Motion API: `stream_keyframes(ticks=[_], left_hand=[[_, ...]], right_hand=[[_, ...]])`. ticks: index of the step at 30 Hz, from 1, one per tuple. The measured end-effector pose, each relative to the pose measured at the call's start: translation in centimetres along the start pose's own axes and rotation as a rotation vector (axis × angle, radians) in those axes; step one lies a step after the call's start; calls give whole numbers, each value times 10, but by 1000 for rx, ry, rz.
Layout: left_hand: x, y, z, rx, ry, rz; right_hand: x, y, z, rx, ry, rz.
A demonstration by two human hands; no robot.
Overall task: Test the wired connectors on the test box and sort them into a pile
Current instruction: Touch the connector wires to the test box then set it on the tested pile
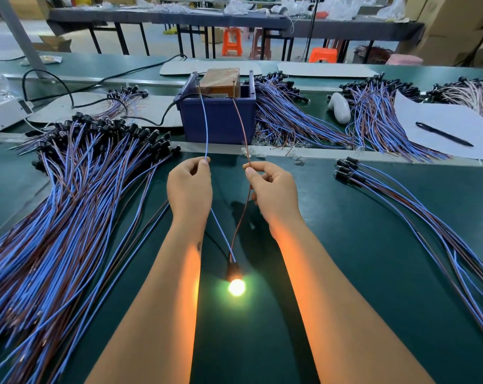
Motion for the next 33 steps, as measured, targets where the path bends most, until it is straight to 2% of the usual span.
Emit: stream_keyframes(ticks=[21, 25, 30, 33], left_hand=[[1, 0, 0, -16, -12, -37], [-3, 4, -5, -36, -129, -5], [-11, 11, -10, -10, -292, -129], [-11, 12, -13, -17, -333, -143]], right_hand=[[0, 0, 0, 0, 11, 9], [-3, 1, -2, 57, -30, -52], [-5, 2, -4, 118, -98, -112], [-5, 4, -4, 117, -109, -91]])
Point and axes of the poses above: each hand's wrist, its own z-axis towards the middle knuckle, its own x-axis out of the back of the hand, y = z × x, the point moved 1 cm from there along z, towards the middle knuckle
